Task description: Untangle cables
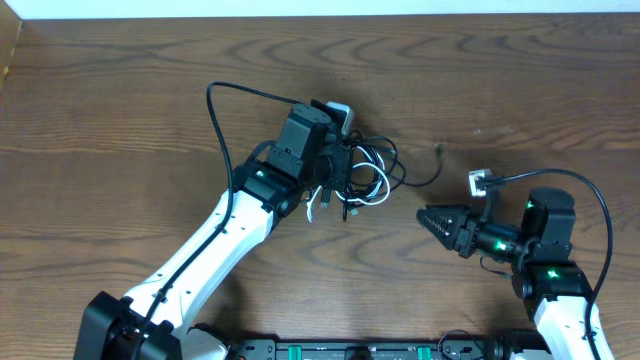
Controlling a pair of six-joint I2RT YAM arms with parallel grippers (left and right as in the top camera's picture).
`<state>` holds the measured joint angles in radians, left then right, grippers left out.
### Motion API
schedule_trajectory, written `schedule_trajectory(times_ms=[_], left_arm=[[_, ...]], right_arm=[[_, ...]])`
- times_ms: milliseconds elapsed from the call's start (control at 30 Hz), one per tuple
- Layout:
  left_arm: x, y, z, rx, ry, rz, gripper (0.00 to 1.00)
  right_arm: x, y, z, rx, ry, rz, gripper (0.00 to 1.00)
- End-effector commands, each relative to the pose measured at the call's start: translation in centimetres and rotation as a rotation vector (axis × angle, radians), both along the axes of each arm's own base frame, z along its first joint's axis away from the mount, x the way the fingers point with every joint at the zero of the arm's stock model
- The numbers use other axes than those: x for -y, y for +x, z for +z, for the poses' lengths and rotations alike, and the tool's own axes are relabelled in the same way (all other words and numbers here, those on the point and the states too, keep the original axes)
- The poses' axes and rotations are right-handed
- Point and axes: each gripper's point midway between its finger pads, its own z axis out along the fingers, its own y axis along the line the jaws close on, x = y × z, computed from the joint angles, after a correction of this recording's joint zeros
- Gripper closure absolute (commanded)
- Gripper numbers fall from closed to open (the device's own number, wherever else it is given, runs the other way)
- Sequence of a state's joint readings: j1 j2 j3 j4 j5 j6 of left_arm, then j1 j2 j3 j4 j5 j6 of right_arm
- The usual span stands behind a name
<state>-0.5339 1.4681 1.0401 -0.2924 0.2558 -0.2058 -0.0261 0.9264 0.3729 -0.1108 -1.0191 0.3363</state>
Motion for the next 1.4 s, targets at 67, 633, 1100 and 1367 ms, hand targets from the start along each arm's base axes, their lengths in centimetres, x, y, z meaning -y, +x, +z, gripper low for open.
schedule_trajectory(times_ms=[67,633,1100,1367], left_arm=[[0.0,0.0,0.0,-0.004,0.003,0.003,0.92],[1.3,-1.3,-0.2,0.004,0.024,-0.064,0.92],[3.0,-2.6,-0.2,0.004,0.024,-0.116,0.92],[2.4,-2.1,-0.3,0.022,0.052,-0.084,0.92]], right_arm=[[-1.0,-0.1,3.8,0.099,0.114,0.082,0.58],[-3.8,2.2,4.3,0.156,0.072,0.012,0.61],[-5.2,1.8,3.9,0.129,0.082,0.042,0.82],[-6.5,-0.7,4.8,0.119,0.142,0.196,0.99]])
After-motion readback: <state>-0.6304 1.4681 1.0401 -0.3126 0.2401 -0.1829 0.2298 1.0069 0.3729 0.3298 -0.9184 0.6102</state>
